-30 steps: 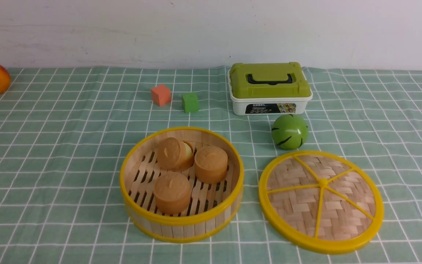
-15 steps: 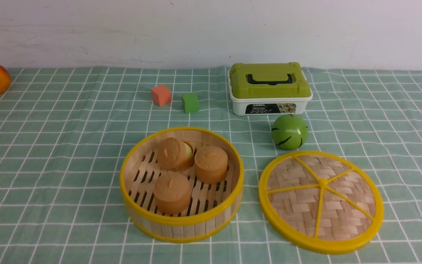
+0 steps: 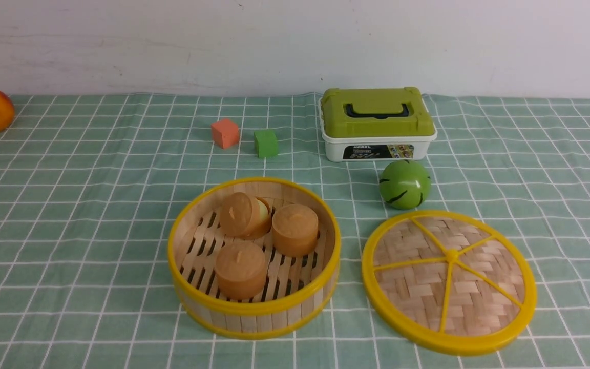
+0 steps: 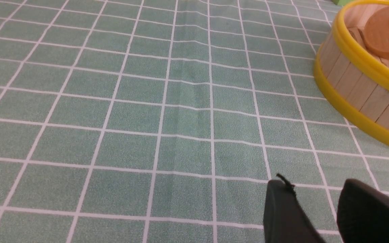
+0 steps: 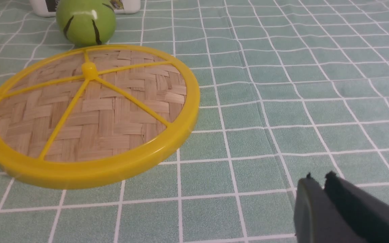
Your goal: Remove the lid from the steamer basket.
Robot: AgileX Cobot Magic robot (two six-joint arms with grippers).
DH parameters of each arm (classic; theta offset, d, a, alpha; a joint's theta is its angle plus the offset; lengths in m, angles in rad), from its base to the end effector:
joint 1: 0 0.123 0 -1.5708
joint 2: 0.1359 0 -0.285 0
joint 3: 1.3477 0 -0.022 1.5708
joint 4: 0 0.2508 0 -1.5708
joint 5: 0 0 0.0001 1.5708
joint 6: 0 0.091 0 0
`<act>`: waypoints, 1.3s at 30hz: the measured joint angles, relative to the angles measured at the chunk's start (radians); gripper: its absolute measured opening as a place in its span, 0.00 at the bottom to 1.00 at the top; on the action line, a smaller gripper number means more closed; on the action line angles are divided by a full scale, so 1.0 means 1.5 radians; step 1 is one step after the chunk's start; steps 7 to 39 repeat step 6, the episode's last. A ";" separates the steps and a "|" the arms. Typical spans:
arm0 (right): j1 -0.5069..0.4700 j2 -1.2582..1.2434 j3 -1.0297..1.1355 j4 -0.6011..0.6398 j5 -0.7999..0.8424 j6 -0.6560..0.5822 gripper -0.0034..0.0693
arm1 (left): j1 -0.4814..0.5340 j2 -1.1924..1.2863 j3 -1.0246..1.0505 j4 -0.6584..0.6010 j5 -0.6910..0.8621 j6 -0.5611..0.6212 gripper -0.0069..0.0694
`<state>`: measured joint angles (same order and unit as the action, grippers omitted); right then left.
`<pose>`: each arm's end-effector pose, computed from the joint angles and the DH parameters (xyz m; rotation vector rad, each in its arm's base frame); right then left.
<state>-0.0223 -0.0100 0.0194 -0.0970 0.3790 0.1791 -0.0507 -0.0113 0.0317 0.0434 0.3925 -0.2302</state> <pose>0.0524 -0.0044 0.1733 0.1286 1.8658 0.0125 0.0522 -0.0011 0.1679 -0.1435 1.8934 -0.1481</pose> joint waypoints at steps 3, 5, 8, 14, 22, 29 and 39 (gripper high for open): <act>0.000 0.000 0.000 0.000 0.000 0.000 0.09 | 0.000 0.000 0.000 0.000 0.000 0.000 0.40; 0.000 0.000 0.000 0.000 0.000 0.000 0.10 | 0.000 0.000 0.000 0.000 0.000 0.000 0.40; 0.000 0.000 0.000 0.000 0.000 0.000 0.10 | 0.000 0.000 0.000 0.000 0.000 0.000 0.40; 0.000 0.000 0.000 0.000 0.000 0.000 0.10 | 0.000 0.000 0.000 0.000 0.000 0.000 0.40; 0.000 0.000 0.000 0.000 0.000 0.000 0.10 | 0.000 0.000 0.000 0.000 0.000 0.000 0.40; 0.000 0.000 0.000 0.000 0.000 0.000 0.10 | 0.000 0.000 0.000 0.000 0.000 0.000 0.40; 0.000 0.000 0.000 0.000 0.000 0.000 0.10 | 0.000 0.000 0.000 0.000 0.000 0.000 0.40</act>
